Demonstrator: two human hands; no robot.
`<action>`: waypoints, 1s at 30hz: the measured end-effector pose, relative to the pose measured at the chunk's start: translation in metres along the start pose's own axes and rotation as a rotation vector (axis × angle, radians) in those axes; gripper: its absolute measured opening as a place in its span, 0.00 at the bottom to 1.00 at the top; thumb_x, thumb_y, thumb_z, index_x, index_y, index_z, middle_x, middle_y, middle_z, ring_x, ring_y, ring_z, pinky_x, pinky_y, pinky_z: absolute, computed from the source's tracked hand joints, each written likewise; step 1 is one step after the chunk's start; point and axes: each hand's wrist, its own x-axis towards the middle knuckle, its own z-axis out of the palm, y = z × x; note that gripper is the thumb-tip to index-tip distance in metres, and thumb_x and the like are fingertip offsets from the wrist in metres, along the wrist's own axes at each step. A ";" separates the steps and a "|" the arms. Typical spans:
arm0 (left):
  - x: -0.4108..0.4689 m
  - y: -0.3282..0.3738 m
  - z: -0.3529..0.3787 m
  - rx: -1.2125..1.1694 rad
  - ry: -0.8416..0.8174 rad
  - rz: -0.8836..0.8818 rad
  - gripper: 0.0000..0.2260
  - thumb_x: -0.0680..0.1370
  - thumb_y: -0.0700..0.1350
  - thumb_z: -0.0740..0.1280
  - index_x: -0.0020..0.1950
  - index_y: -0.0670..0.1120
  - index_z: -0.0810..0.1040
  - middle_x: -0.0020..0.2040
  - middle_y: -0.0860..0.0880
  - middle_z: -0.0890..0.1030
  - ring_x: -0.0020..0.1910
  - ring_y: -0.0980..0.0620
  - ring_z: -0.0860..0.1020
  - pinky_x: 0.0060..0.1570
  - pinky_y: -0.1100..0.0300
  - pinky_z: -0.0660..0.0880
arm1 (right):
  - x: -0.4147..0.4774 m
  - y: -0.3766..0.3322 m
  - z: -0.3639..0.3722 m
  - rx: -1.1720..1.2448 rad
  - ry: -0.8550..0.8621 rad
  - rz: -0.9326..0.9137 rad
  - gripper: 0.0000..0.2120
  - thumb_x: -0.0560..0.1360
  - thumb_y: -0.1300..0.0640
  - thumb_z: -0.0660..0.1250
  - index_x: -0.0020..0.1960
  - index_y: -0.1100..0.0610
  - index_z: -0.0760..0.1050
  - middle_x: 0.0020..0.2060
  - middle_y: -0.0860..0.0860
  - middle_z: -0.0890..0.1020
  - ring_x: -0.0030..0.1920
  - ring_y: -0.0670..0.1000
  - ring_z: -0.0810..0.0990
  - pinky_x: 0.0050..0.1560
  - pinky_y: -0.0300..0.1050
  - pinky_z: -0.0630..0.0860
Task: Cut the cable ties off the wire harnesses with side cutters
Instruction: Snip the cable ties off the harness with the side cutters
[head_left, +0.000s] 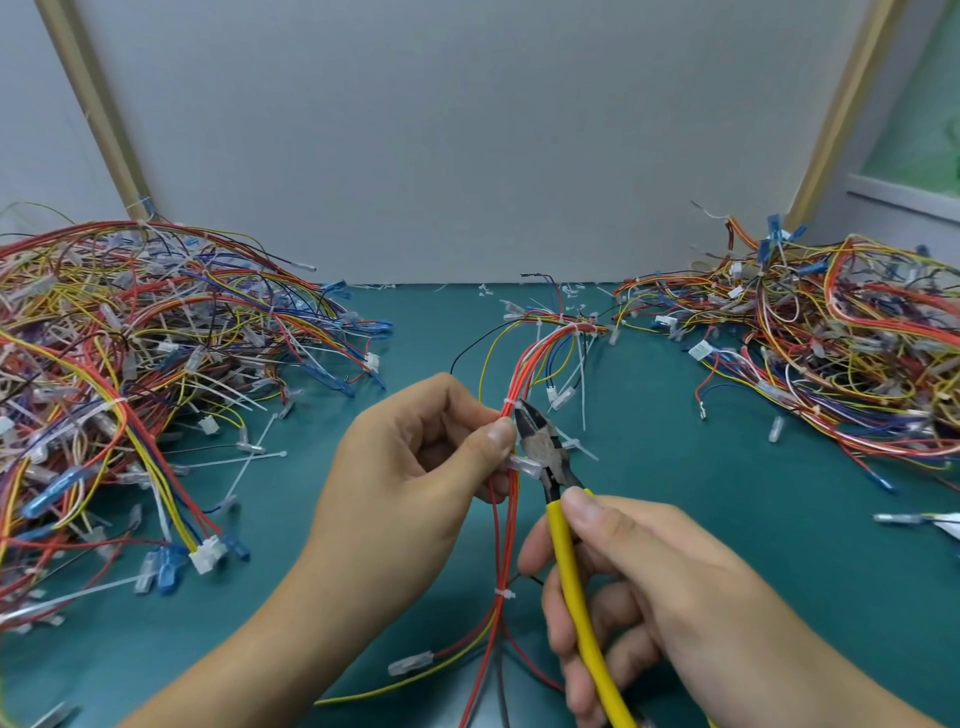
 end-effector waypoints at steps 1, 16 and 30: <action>0.000 0.000 0.000 0.000 0.000 -0.001 0.06 0.76 0.35 0.69 0.40 0.36 0.77 0.32 0.40 0.82 0.29 0.50 0.80 0.34 0.61 0.78 | 0.000 0.000 0.000 0.002 0.000 0.003 0.22 0.69 0.36 0.60 0.43 0.54 0.79 0.30 0.56 0.79 0.27 0.57 0.79 0.28 0.45 0.76; -0.004 -0.002 0.003 0.103 0.003 0.046 0.07 0.76 0.37 0.70 0.39 0.39 0.78 0.31 0.45 0.82 0.29 0.54 0.81 0.33 0.66 0.76 | -0.004 -0.001 0.001 0.060 0.037 0.022 0.25 0.68 0.35 0.62 0.44 0.57 0.78 0.29 0.58 0.77 0.23 0.56 0.76 0.23 0.39 0.68; -0.003 -0.004 0.004 0.096 0.005 0.020 0.06 0.76 0.37 0.70 0.39 0.39 0.79 0.32 0.44 0.83 0.30 0.51 0.81 0.34 0.63 0.78 | -0.007 -0.005 -0.003 0.242 -0.013 0.087 0.26 0.64 0.37 0.66 0.43 0.60 0.77 0.27 0.59 0.75 0.20 0.55 0.73 0.22 0.39 0.67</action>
